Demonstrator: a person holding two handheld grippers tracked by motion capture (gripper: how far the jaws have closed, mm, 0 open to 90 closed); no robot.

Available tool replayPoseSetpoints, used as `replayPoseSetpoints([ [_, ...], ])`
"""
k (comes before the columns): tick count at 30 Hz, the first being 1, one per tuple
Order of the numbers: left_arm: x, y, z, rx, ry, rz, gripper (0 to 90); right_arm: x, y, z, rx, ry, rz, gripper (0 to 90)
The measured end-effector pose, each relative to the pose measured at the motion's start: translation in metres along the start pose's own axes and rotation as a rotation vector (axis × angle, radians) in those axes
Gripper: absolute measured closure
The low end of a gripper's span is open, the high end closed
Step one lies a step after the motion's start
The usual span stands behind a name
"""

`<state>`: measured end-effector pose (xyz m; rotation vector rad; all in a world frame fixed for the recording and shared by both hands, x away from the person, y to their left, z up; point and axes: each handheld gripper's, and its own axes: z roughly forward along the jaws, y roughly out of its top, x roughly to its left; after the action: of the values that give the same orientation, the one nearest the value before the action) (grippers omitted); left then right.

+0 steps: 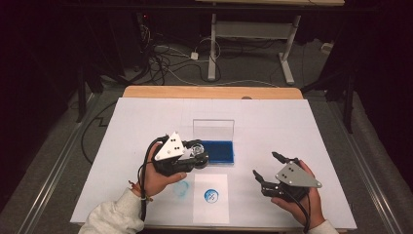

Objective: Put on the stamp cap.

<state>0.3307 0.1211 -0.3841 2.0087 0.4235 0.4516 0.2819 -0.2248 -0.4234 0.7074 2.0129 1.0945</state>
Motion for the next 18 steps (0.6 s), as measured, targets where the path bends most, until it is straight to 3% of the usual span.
replayPoseSetpoints([
  [12, 0.006, 0.0, -0.007, 0.005, 0.026, -0.003, 54.8, -0.005, -0.022, -0.02, 0.022, -0.021, 0.035, 21.2],
  [18, 0.011, 0.003, -0.014, 0.007, 0.046, -0.002, 54.8, -0.005, -0.028, -0.027, 0.03, -0.022, 0.023, 21.3],
])
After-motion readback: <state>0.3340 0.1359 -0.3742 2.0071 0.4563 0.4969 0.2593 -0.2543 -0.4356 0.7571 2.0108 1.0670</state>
